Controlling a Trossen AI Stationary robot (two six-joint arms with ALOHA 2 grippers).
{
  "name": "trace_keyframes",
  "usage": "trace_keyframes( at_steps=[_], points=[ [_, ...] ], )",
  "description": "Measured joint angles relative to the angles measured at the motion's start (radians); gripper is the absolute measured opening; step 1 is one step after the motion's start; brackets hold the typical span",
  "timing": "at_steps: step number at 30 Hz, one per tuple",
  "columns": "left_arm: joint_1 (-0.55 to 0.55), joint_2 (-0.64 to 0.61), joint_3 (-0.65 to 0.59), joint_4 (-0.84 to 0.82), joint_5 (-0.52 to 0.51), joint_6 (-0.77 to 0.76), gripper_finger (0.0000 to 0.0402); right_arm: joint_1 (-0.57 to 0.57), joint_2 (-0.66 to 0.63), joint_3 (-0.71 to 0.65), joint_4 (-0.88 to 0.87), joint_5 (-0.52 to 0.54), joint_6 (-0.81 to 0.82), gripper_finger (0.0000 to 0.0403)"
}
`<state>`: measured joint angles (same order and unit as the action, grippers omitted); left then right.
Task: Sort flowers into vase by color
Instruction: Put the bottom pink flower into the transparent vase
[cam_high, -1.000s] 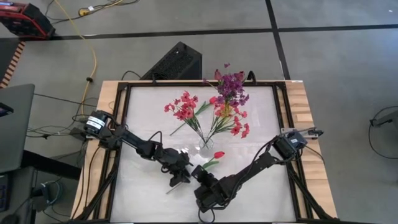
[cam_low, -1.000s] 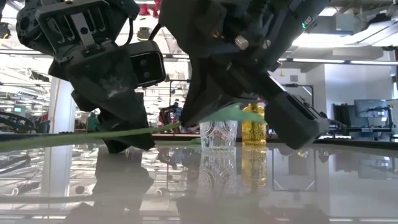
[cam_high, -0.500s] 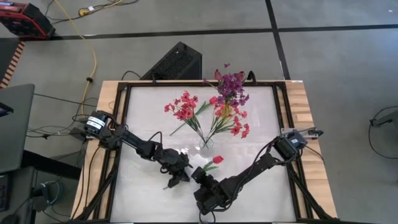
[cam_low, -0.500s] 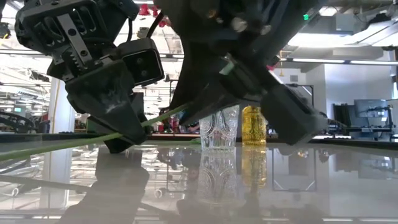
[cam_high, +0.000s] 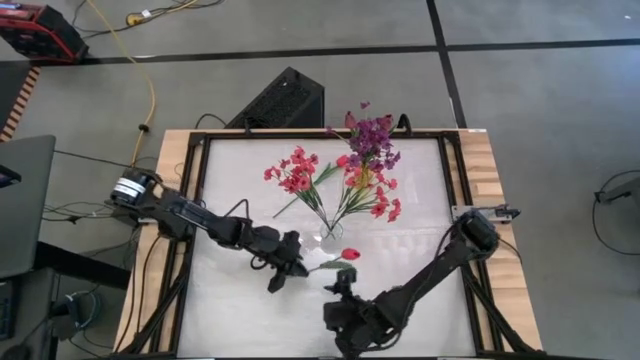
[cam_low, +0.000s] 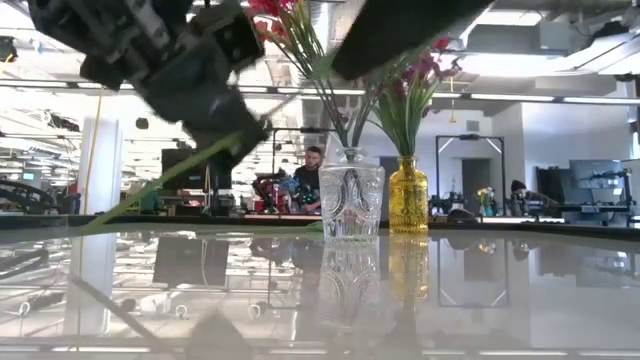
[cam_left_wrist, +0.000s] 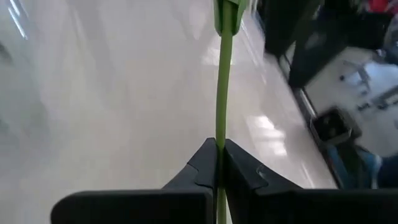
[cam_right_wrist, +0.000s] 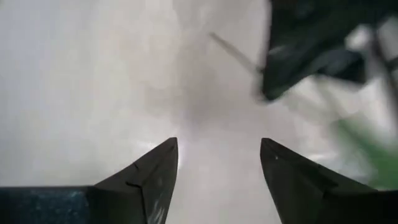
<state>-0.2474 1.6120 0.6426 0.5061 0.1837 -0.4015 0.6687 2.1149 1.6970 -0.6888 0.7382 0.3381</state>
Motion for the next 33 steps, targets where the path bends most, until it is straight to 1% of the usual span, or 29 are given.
trace_keyframes(
  at_steps=[3, 5, 7, 10, 14, 16, 17, 18, 19, 21, 23, 24, 27, 29, 31, 33],
  points=[
    [-0.009, -0.051, 0.001, -0.007, -0.067, 0.046, 0.0000, 0.022, -0.021, -0.010, -0.009, -0.031, 0.140, 0.0255],
    [-0.021, -0.078, 0.000, 0.000, -0.109, 0.076, 0.0000, 0.039, -0.022, -0.030, -0.005, -0.007, 0.203, 0.0255],
    [-0.038, -0.105, 0.000, 0.012, -0.140, 0.114, 0.0000, 0.057, -0.019, -0.057, -0.005, 0.062, 0.269, 0.0255],
    [-0.070, -0.124, 0.000, 0.060, -0.143, 0.166, 0.0000, 0.077, -0.018, -0.113, 0.049, 0.209, 0.326, 0.0255],
    [-0.113, -0.140, 0.000, 0.134, -0.124, 0.210, 0.0000, 0.087, -0.016, -0.141, 0.161, 0.424, 0.325, 0.0255],
    [-0.131, -0.140, 0.000, 0.161, -0.120, 0.242, 0.0000, 0.072, -0.017, -0.146, 0.245, 0.451, 0.277, 0.0255],
    [-0.139, -0.140, 0.000, 0.170, -0.121, 0.259, 0.0000, 0.061, -0.017, -0.147, 0.290, 0.443, 0.234, 0.0255],
    [-0.145, -0.140, 0.000, 0.179, -0.124, 0.272, 0.0000, 0.047, -0.017, -0.147, 0.340, 0.409, 0.182, 0.0255],
    [-0.147, -0.140, 0.000, 0.186, -0.134, 0.281, 0.0000, 0.030, -0.017, -0.147, 0.393, 0.352, 0.125, 0.0255],
    [-0.150, -0.140, 0.000, 0.189, -0.140, 0.286, 0.0000, -0.005, -0.021, -0.147, 0.469, 0.175, -0.005, 0.0255],
    [-0.149, -0.140, 0.000, 0.184, -0.140, 0.286, 0.0000, -0.040, -0.037, -0.147, 0.470, 0.009, -0.096, 0.0255],
    [-0.149, -0.142, 0.000, 0.179, -0.142, 0.286, 0.0000, -0.056, -0.052, -0.148, 0.449, -0.043, -0.120, 0.0255],
    [-0.157, -0.175, -0.001, 0.104, -0.145, 0.295, 0.0000, -0.089, -0.119, -0.150, 0.347, -0.102, -0.126, 0.0255],
    [-0.174, -0.225, -0.031, 0.080, -0.184, 0.318, 0.0000, -0.098, -0.171, -0.190, 0.344, -0.104, -0.128, 0.0255],
    [-0.196, -0.282, -0.072, 0.104, -0.260, 0.342, 0.0000, -0.102, -0.221, -0.264, 0.403, -0.110, -0.145, 0.0255],
    [-0.218, -0.355, -0.132, 0.142, -0.328, 0.361, 0.0000, -0.105, -0.267, -0.373, 0.565, -0.110, -0.188, 0.0255]
  ],
)
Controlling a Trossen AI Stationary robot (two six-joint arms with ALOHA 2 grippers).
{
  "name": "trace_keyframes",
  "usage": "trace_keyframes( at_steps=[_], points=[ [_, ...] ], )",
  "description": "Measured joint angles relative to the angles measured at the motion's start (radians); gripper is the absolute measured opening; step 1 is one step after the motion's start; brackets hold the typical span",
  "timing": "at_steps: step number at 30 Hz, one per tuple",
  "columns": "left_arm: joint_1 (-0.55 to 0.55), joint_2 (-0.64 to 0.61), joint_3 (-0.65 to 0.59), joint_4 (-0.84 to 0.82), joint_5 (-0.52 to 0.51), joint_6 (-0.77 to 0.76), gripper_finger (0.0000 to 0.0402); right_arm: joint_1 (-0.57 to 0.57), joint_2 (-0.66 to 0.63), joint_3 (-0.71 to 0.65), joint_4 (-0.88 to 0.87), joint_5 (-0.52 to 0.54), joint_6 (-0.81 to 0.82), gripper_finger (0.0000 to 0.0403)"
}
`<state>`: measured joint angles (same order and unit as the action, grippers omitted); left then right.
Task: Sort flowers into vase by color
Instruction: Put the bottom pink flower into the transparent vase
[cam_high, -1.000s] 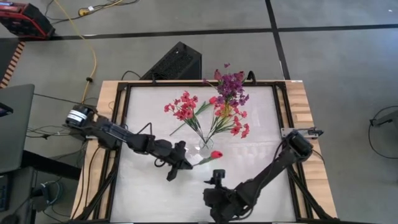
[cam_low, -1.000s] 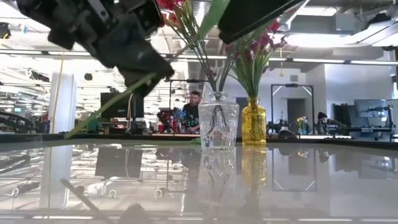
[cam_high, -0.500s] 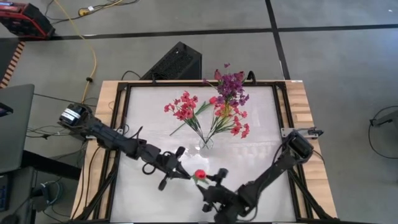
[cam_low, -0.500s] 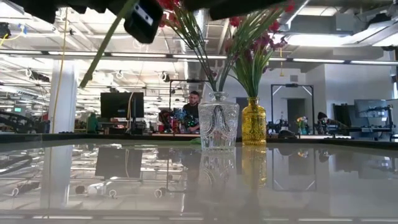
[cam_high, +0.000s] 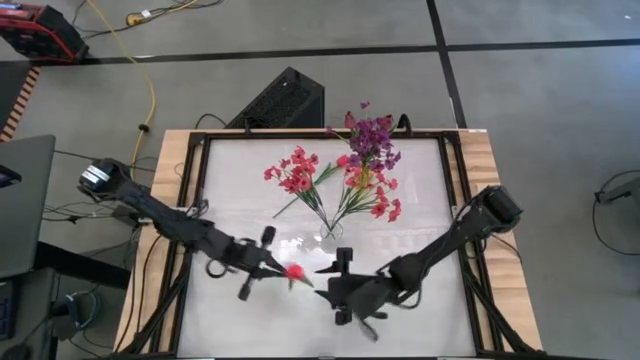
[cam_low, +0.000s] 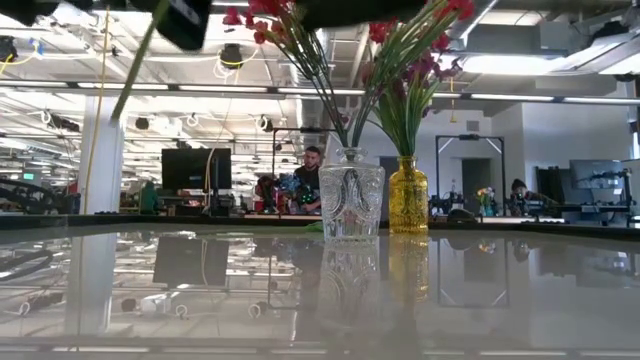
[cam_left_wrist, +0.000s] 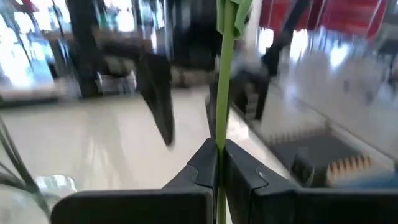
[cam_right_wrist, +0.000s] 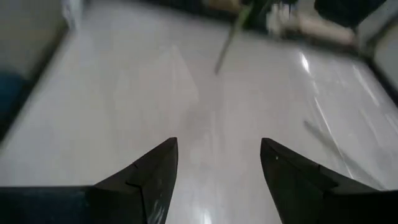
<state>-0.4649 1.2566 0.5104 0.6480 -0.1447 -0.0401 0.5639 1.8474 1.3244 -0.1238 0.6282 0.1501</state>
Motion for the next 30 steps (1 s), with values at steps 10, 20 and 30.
trace_keyframes(
  at_steps=[10, 20, 30],
  points=[
    [0.003, -0.011, -0.146, 0.349, -0.025, -0.010, 0.0000, -0.157, 0.031, -0.244, 1.110, -0.284, -0.256, 0.0255],
    [0.012, 0.005, -0.146, 0.341, -0.045, -0.002, 0.0000, -0.200, 0.072, -0.149, 1.024, -0.331, -0.232, 0.0255],
    [0.026, 0.005, -0.145, 0.340, -0.070, -0.007, 0.0000, -0.224, 0.110, -0.131, 1.035, -0.323, -0.190, 0.0197]
  ],
)
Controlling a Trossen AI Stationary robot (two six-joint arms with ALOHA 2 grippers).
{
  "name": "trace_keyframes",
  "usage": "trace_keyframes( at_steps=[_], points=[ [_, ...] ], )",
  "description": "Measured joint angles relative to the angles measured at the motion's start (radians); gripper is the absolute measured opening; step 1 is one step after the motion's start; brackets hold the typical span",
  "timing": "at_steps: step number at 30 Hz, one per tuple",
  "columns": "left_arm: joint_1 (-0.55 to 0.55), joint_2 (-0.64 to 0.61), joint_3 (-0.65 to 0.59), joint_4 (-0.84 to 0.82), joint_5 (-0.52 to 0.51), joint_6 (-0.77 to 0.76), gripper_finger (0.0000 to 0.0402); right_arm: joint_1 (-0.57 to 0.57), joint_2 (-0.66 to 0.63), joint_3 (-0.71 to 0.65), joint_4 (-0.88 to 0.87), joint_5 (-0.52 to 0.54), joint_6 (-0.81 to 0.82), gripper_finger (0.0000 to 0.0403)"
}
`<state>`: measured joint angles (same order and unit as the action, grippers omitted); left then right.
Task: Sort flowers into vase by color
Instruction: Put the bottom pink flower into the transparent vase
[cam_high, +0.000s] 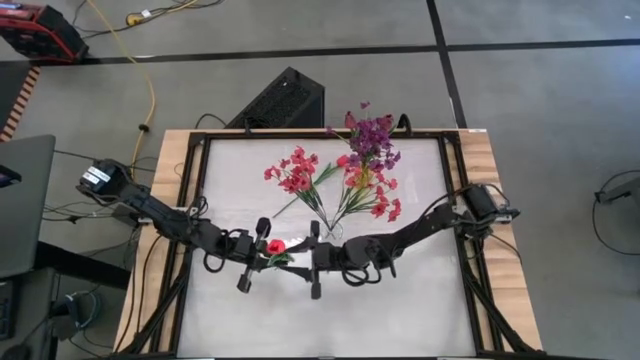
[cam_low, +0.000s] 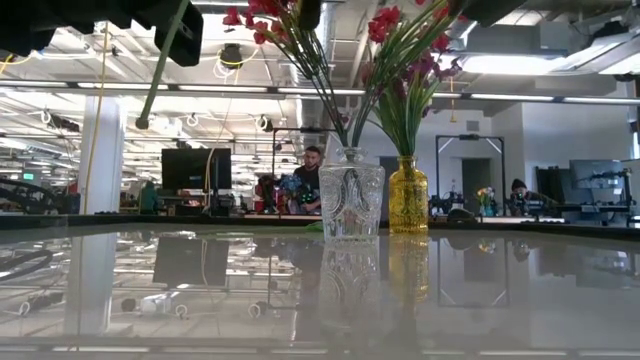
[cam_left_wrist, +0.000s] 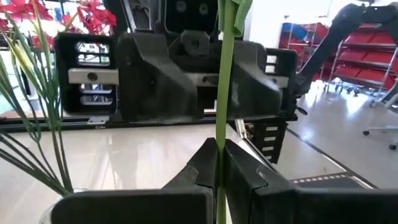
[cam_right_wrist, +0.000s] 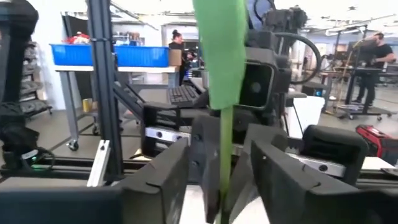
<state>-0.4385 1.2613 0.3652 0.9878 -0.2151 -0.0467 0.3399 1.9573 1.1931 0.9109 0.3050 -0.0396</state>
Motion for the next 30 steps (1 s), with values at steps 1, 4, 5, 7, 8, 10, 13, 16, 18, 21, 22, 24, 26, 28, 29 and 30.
trace_keyframes(
  at_steps=[1, 4, 5, 7, 8, 10, 13, 16, 18, 21, 22, 24, 26, 28, 29, 30],
  points=[
    [0.000, 0.000, 0.000, -0.002, 0.000, 0.000, 0.0000, -0.003, 0.008, 0.004, 0.006, 0.007, 0.004, 0.0186],
    [0.001, 0.000, 0.000, -0.006, -0.006, -0.004, 0.0000, -0.009, 0.011, 0.005, 0.004, 0.010, 0.005, 0.0152],
    [0.001, 0.000, 0.000, -0.006, -0.007, -0.009, 0.0000, -0.010, 0.010, 0.007, 0.006, 0.011, 0.006, 0.0139],
    [0.001, 0.000, 0.000, -0.003, -0.007, -0.010, 0.0000, -0.010, 0.007, 0.007, 0.009, 0.016, 0.005, 0.0111],
    [0.001, 0.000, 0.000, -0.001, -0.007, -0.009, 0.0002, -0.010, 0.006, 0.007, 0.009, 0.016, 0.005, 0.0094],
    [0.001, 0.000, 0.000, -0.003, -0.019, -0.005, 0.0009, -0.006, 0.006, 0.007, 0.009, 0.042, 0.005, 0.0057],
    [0.002, 0.000, 0.000, -0.004, -0.026, -0.003, 0.0033, 0.014, 0.000, 0.007, 0.002, 0.130, -0.037, 0.0025],
    [0.002, -0.001, 0.001, -0.008, -0.025, 0.012, 0.0067, 0.039, -0.045, 0.006, -0.063, 0.220, -0.063, 0.0026],
    [0.002, -0.001, 0.001, -0.009, -0.025, 0.035, 0.0091, 0.058, -0.107, 0.007, -0.166, 0.266, -0.060, 0.0028],
    [0.000, -0.006, 0.001, -0.031, -0.070, 0.080, 0.0124, 0.083, -0.209, 0.007, -0.380, 0.340, -0.009, 0.0027],
    [0.000, -0.016, 0.001, -0.055, -0.098, 0.087, 0.0132, 0.093, -0.242, 0.007, -0.465, 0.370, 0.017, 0.0027],
    [0.003, -0.035, 0.001, -0.107, -0.170, 0.087, 0.0147, 0.110, -0.294, 0.007, -0.601, 0.448, 0.069, 0.0027],
    [0.005, -0.052, 0.001, -0.174, -0.225, 0.076, 0.0156, 0.124, -0.329, 0.007, -0.684, 0.539, 0.099, 0.0029],
    [0.004, -0.063, 0.001, -0.217, -0.235, 0.062, 0.0159, 0.127, -0.350, 0.007, -0.735, 0.602, 0.100, 0.0030],
    [0.004, -0.064, 0.001, -0.226, -0.235, 0.056, 0.0159, 0.123, -0.356, 0.007, -0.758, 0.614, 0.100, 0.0030],
    [0.004, -0.064, 0.001, -0.237, -0.235, 0.049, 0.0159, 0.116, -0.359, 0.007, -0.779, 0.615, 0.105, 0.0029]
  ],
)
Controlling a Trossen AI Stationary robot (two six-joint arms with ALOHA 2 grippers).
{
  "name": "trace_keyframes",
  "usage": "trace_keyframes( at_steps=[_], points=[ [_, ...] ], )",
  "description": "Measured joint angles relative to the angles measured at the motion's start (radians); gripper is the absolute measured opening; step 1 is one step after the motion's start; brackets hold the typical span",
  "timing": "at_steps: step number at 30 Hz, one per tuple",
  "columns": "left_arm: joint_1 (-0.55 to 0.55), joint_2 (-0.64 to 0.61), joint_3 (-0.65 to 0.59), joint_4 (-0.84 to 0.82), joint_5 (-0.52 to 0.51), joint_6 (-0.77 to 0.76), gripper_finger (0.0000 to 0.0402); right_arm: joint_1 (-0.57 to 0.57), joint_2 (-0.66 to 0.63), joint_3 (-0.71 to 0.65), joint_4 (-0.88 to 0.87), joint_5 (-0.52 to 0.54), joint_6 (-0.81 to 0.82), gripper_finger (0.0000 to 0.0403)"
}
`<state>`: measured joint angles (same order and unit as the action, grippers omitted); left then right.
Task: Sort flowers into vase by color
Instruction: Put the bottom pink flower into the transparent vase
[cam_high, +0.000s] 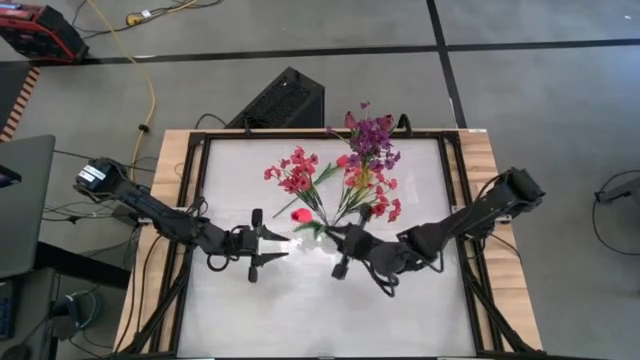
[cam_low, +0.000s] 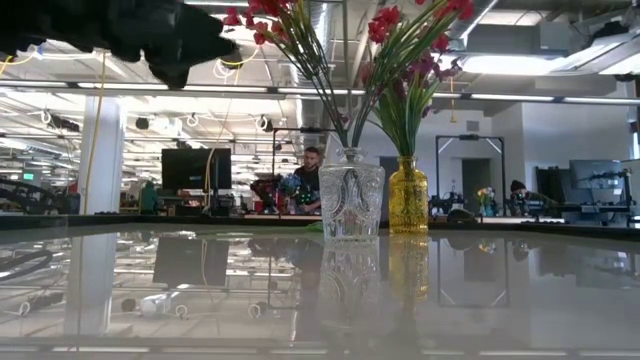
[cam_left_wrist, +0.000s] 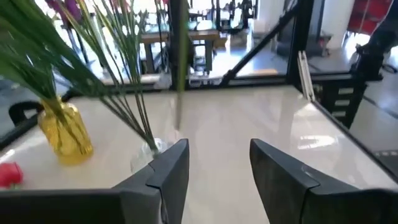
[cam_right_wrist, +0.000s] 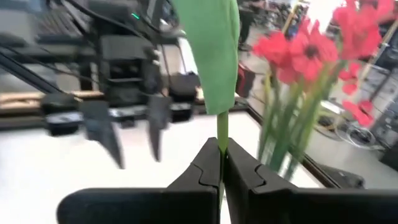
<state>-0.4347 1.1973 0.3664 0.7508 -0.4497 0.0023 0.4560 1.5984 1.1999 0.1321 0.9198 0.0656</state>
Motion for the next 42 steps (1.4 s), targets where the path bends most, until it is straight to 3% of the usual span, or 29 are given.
trace_keyframes(
  at_steps=[10, 42],
  points=[
    [0.000, 0.000, 0.000, -0.062, 0.000, -0.043, 0.0153, -0.066, 0.011, 0.000, -0.125, 0.011, 0.092, 0.0033],
    [0.000, 0.001, 0.000, -0.088, -0.002, -0.037, 0.0152, -0.053, 0.027, 0.000, -0.090, 0.081, 0.148, 0.0031]
  ],
)
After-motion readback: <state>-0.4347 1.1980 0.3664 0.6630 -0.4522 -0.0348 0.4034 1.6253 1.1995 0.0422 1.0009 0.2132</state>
